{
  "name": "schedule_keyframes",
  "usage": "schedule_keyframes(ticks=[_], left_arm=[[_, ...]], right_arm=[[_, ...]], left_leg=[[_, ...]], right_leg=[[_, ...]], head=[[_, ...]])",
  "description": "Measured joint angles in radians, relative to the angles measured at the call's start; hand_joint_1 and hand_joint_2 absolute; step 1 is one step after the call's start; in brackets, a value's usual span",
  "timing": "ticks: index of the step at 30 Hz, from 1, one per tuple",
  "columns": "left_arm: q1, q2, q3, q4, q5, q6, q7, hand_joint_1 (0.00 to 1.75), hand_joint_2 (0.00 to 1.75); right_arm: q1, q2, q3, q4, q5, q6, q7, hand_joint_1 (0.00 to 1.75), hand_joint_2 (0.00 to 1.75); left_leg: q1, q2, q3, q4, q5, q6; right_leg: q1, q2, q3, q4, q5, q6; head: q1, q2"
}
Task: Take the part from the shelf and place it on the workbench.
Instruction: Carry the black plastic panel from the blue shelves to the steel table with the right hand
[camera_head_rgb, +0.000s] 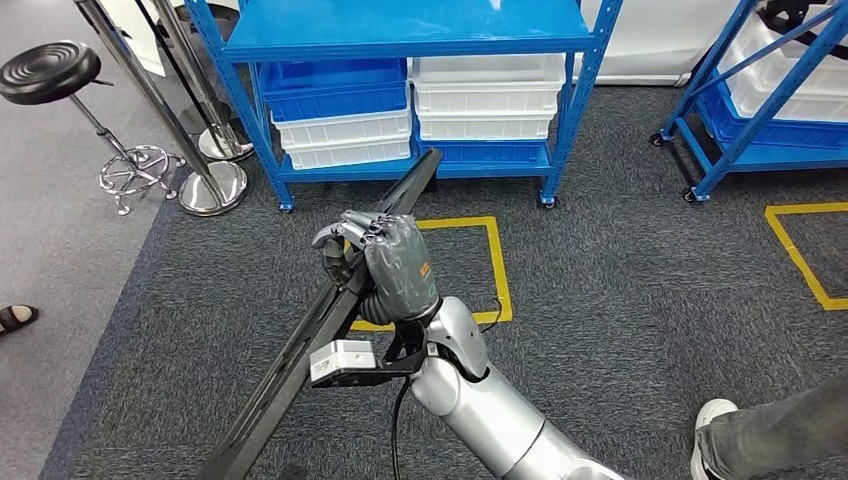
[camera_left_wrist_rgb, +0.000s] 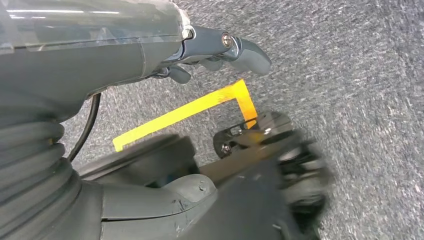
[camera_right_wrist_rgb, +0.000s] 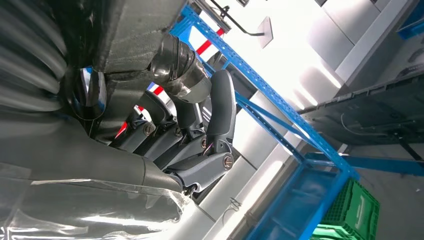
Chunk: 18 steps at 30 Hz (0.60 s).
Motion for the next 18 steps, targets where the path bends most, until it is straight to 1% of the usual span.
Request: schedule_keyframes(ticks=[1,2,3,4,5,6,7,8,9,10,11,12,13,14,15,16,17,18], left_arm=[[-0.001,0.000,0.000,0.000,-0.001,0.001,-0.002,0.00,1.75],[-0.001,0.001,0.000,0.000,-0.001,0.001,-0.004,0.00,1.75],[-0.001,0.001,0.000,0.000,-0.001,0.002,-0.005,0.00,1.75],[-0.001,0.001,0.000,0.000,-0.001,0.002,-0.007,0.00,1.75],[0.000,0.000,0.000,0.000,-0.001,0.003,-0.008,0.00,1.75],[0.000,0.000,0.000,0.000,0.000,0.003,-0.010,0.00,1.75],[0.000,-0.001,0.000,0.000,0.000,0.003,-0.012,0.00,1.75],[-0.001,-0.002,0.000,0.000,0.001,0.003,-0.015,0.00,1.75],[-0.001,-0.002,0.000,0.000,0.002,0.003,-0.018,0.00,1.75],[-0.001,-0.002,0.000,0.000,0.002,0.003,-0.020,0.00,1.75],[0.000,-0.003,0.000,0.000,0.002,0.003,-0.021,0.00,1.75],[0.001,-0.003,0.000,0.000,0.002,0.003,-0.022,0.00,1.75],[0.002,-0.003,0.000,0.000,0.002,0.003,-0.022,0.00,1.75],[0.002,-0.003,0.000,0.000,0.002,0.003,-0.023,0.00,1.75],[0.002,-0.004,-0.001,0.000,0.002,0.003,-0.024,0.00,1.75],[0.002,-0.004,-0.001,0.000,0.002,0.003,-0.024,0.00,1.75],[0.001,-0.005,-0.001,0.000,0.002,0.003,-0.023,0.00,1.75],[0.001,-0.005,-0.001,0.000,0.002,0.003,-0.019,0.00,1.75]], right_arm=[[-0.001,0.000,-0.001,0.000,0.001,0.000,0.000,1.75,1.75],[-0.002,0.000,-0.001,0.000,0.001,0.001,0.000,1.75,1.75],[-0.003,0.000,-0.002,0.000,0.002,0.003,0.000,1.75,1.75],[-0.003,0.000,-0.002,0.000,0.002,0.004,0.000,1.75,1.75],[-0.003,0.000,-0.002,0.000,0.002,0.006,0.000,1.75,1.75],[-0.004,0.000,-0.002,0.000,0.002,0.007,0.000,1.75,1.75],[-0.005,-0.001,-0.002,0.000,0.002,0.008,0.001,1.75,1.75],[-0.006,-0.002,-0.002,0.000,0.002,0.010,0.001,1.75,1.75],[-0.005,-0.003,-0.003,0.002,0.002,0.011,0.001,1.75,1.75],[-0.004,-0.004,-0.003,0.003,0.002,0.012,0.001,1.75,1.75],[-0.002,-0.005,-0.003,0.005,0.002,0.013,0.001,1.75,1.75],[-0.001,-0.006,-0.003,0.007,0.002,0.014,0.001,1.75,1.75],[-0.001,-0.006,-0.003,0.008,0.002,0.014,0.002,1.75,1.75],[-0.001,-0.006,-0.003,0.008,0.003,0.014,0.002,1.75,1.75],[-0.003,-0.006,-0.003,0.008,0.003,0.014,0.002,1.75,1.75],[-0.004,-0.006,-0.003,0.008,0.004,0.014,0.002,1.75,1.75],[-0.005,-0.006,-0.003,0.008,0.004,0.014,0.002,1.75,1.75],[-0.005,-0.006,-0.003,0.008,0.005,0.015,0.002,1.75,1.75]], left_leg=[[-0.004,-0.001,0.040,-0.061,0.004,0.007],[-0.008,-0.001,0.065,-0.101,0.002,0.014],[-0.011,-0.001,0.071,-0.115,-0.001,0.018],[-0.012,-0.001,0.069,-0.121,0.004,0.023],[-0.010,0.001,0.070,-0.128,0.011,0.030],[-0.007,0.002,0.070,-0.136,0.019,0.037],[-0.004,0.003,0.069,-0.144,0.027,0.044],[-0.002,0.005,0.066,-0.148,0.033,0.049],[-0.003,0.005,0.061,-0.148,0.036,0.052],[-0.003,0.005,0.054,-0.145,0.039,0.053],[-0.003,0.005,0.049,-0.142,0.040,0.052],[-0.003,0.005,0.044,-0.137,0.041,0.051],[-0.002,0.004,0.039,-0.131,0.041,0.050],[-0.002,0.004,0.034,-0.122,0.039,0.047],[-0.003,0.003,0.028,-0.113,0.036,0.042],[-0.004,0.003,0.021,-0.102,0.034,0.037],[-0.006,0.002,0.014,-0.094,0.034,0.031],[-0.006,0.003,0.009,-0.089,0.036,0.024]], right_leg=[[0.000,0.000,-0.002,0.000,0.004,0.004],[0.000,-0.001,-0.003,-0.001,0.008,0.009],[-0.002,-0.001,-0.004,-0.002,0.012,0.015],[-0.003,-0.002,-0.003,-0.004,0.017,0.022],[-0.003,-0.001,-0.004,-0.003,0.016,0.028],[-0.003,0.000,-0.009,0.006,0.008,0.033],[-0.003,0.001,-0.022,0.034,-0.013,0.037],[-0.005,0.003,-0.045,0.085,-0.047,0.041],[-0.006,0.004,-0.075,0.150,-0.083,0.044],[-0.008,0.004,-0.103,0.216,-0.113,0.048],[-0.010,0.004,-0.120,0.260,-0.126,0.051],[-0.012,0.004,-0.120,0.267,-0.119,0.054],[-0.015,0.004,-0.100,0.236,-0.096,0.055],[-0.018,0.003,-0.064,0.173,-0.063,0.056],[-0.019,0.003,-0.029,0.109,-0.041,0.055],[-0.019,0.004,-0.004,0.058,-0.026,0.052],[-0.017,0.005,0.008,0.030,-0.020,0.047],[-0.014,0.006,0.005,0.026,-0.023,0.042]], head=[[0.000,0.000],[0.000,0.000],[0.000,0.000],[0.000,0.000],[0.000,0.000],[0.000,0.000],[0.000,0.000],[0.000,0.000],[0.000,0.000],[0.000,0.000],[0.000,0.000],[0.000,0.000],[0.000,0.000],[0.001,0.000],[0.001,0.000],[0.000,0.000],[0.000,0.000],[0.000,0.000]])
